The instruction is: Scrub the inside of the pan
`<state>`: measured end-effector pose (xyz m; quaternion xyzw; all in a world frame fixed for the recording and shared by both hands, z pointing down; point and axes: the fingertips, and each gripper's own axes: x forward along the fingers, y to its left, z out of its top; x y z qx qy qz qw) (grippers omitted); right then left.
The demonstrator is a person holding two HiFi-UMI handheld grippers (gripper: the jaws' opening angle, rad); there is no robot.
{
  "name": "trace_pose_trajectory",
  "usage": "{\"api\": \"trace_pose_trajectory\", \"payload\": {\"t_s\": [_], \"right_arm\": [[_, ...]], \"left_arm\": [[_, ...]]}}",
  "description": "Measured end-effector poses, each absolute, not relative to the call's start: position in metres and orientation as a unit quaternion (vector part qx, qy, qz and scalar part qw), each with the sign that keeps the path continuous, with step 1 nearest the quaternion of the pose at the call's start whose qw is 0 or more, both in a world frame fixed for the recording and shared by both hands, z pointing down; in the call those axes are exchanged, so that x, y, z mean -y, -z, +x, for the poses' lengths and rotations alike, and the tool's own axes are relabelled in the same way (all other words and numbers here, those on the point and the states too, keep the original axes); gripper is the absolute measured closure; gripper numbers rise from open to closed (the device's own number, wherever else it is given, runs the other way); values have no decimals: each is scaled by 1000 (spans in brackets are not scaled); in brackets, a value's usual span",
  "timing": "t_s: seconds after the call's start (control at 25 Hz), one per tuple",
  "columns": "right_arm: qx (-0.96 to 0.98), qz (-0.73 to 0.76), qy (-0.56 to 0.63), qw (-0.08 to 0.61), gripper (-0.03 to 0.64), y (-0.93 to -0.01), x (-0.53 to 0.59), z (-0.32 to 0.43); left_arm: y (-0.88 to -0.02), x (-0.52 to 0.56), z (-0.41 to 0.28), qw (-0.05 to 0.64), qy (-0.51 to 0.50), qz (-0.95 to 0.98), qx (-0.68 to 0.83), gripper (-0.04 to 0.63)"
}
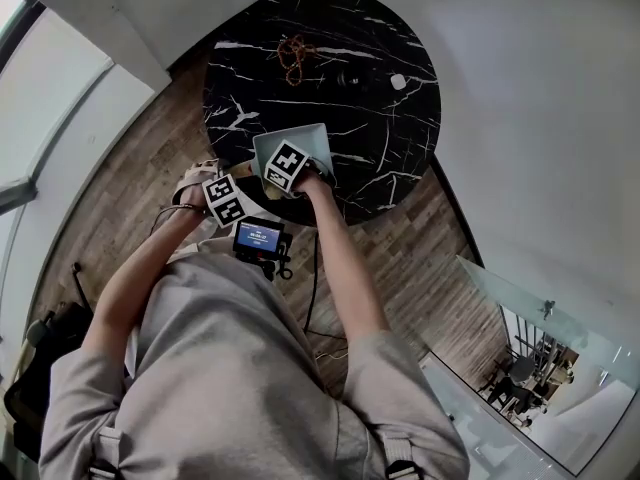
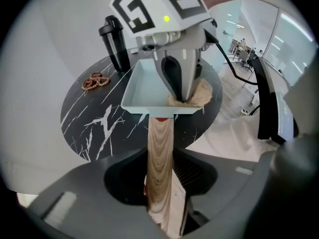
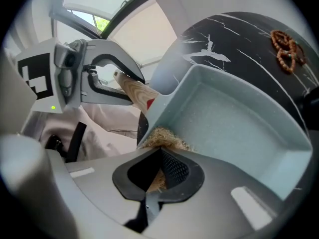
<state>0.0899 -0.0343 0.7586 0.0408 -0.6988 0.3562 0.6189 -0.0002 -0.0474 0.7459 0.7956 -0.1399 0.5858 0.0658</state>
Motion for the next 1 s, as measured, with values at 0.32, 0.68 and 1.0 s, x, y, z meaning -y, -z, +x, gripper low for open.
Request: {"api": "trace_pose_trajectory", "payload": {"t_s": [0.32,0.68,1.0], "right_arm": [[797,77,-453,393,598,-670,11,65],[834,362,-309,280,597,-582,-16,110],[837,511,-119,155,597,-446,-86,145]], "left_arm": [[-738,48,2,43,-566,813,127,434],[-616,46,24,7,-384,904,187,426],[-458,-30,48,-13,-152,956,252,483]]}}
